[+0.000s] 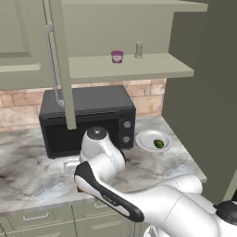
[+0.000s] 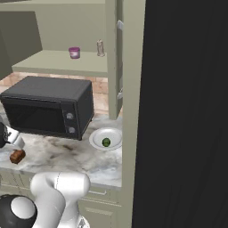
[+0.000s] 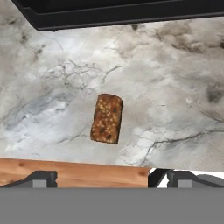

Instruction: Pick the avocado and bread from the counter and place them on the plate. Then pick the jam from the cabinet and place it next to the plate. Lastly close the cabinet door.

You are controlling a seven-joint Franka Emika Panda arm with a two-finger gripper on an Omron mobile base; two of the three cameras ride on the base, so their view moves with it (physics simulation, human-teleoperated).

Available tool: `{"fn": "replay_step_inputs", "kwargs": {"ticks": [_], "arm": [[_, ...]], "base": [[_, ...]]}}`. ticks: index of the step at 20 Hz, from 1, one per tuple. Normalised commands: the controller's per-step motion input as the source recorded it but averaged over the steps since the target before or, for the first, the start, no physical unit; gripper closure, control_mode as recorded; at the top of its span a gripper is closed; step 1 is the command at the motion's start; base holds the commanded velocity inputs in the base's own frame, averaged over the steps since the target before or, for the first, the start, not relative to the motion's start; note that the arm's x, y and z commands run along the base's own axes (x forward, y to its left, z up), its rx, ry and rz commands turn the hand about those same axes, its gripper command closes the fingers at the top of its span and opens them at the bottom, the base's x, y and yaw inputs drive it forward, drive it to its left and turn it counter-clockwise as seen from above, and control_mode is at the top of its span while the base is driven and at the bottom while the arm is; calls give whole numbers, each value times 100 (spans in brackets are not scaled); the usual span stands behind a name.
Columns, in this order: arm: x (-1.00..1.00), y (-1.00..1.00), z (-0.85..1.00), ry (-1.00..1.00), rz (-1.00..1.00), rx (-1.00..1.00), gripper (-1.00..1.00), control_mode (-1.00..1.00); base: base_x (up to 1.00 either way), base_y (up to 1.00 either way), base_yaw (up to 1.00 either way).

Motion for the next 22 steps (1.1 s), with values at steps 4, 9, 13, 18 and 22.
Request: {"fn": "replay_step_inputs", "kwargs": {"ticks": [4, 9, 13, 18, 22], "arm": [[6, 0, -7, 0, 0, 0, -100, -100], [4, 0, -11, 0, 0, 0, -100, -100], [0, 0, -18, 0, 0, 0, -100, -100], [9, 0, -24, 0, 0, 0, -100, -100], [23, 0, -16, 0, 0, 0, -100, -100]], "base": [[0, 0, 0], [0, 0, 0], [0, 0, 0], [0, 0, 0], [0, 0, 0]]}}
